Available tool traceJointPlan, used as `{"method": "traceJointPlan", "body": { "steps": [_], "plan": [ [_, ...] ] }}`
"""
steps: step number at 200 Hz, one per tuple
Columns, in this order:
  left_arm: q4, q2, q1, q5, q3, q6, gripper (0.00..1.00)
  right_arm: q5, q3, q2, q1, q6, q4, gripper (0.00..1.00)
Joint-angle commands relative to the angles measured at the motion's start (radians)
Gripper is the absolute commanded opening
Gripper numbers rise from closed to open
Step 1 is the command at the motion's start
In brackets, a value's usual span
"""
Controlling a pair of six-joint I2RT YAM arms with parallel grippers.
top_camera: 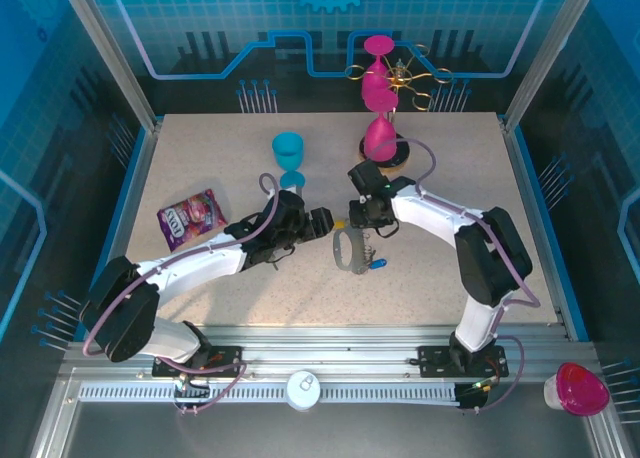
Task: Put the keys on the keyring
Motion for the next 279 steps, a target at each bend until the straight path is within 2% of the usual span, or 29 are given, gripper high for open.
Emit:
{"method": "traceJointPlan", "body": {
  "steps": [1, 28, 66, 133, 181, 186, 218, 279],
  "plan": [
    [-0.022, -0.029, 0.005, -0.019, -0.026, -0.022, 0.84, 0.020, 0.049, 0.039, 0.021, 0.018, -0.048, 0.33],
    [-0.019, -0.029, 0.006, -0.020, -0.029, -0.023, 0.83, 0.026, 0.094, 0.090, 0.036, 0.013, -0.065, 0.31],
    [-0.019, -0.034, 0.006, -0.022, -0.034, -0.025, 0.83, 0.104, 0.145, 0.154, 0.044, 0.016, -0.128, 0.26],
    [-0.015, -0.031, 0.005, -0.021, -0.035, -0.029, 0.83, 0.108, 0.184, 0.221, 0.045, 0.010, -0.140, 0.23],
    [-0.019, -0.035, 0.005, -0.022, -0.036, -0.032, 0.83, 0.144, 0.219, 0.247, 0.045, 0.010, -0.167, 0.14],
    [-0.019, -0.037, 0.005, -0.024, -0.036, -0.032, 0.83, 0.149, 0.222, 0.246, 0.045, 0.008, -0.170, 0.10],
    [-0.020, -0.036, 0.006, -0.024, -0.034, -0.032, 0.82, 0.172, 0.230, 0.222, 0.050, -0.006, -0.196, 0.00],
    [-0.023, -0.045, 0.005, -0.038, -0.031, -0.025, 0.82, 0.097, 0.189, 0.053, 0.052, -0.075, -0.165, 0.00]
  ]
}}
